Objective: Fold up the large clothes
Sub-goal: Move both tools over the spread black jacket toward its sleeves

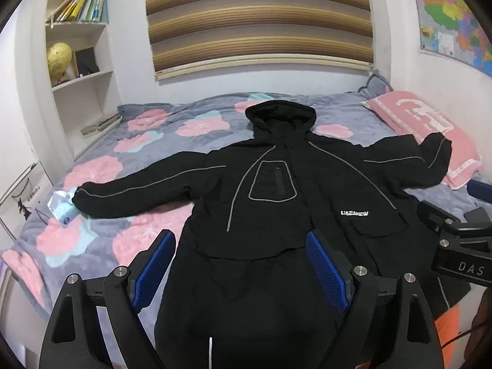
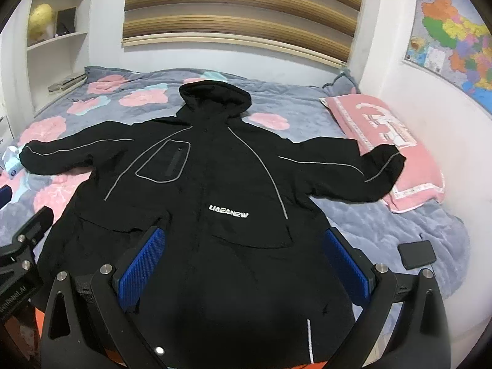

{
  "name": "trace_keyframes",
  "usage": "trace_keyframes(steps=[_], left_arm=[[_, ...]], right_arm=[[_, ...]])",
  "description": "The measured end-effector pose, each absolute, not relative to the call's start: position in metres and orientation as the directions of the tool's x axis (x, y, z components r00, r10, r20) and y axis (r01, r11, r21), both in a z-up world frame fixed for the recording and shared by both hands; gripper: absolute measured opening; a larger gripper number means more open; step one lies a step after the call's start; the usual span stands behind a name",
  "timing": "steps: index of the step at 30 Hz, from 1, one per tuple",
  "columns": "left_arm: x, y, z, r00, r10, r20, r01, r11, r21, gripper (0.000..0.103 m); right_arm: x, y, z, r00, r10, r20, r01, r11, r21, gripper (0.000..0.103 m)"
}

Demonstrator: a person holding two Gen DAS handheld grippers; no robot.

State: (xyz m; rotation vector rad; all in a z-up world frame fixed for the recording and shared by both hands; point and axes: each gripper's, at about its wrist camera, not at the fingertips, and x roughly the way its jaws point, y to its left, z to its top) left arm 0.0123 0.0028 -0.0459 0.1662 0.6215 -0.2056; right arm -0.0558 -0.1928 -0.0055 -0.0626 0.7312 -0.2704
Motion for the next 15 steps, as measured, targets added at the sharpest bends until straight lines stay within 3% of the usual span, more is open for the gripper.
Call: trace_keyframes(steps=[15], left_arm=[[0.054,-0.005,-0.077,0.722,-0.124,-0.681,0.209,0.977,0.043,0.087]], right_arm=[[-0.019,-0.21,-0.029,0.701,-0.208,-0.682,0.226,0.972,-0.065,0.103]])
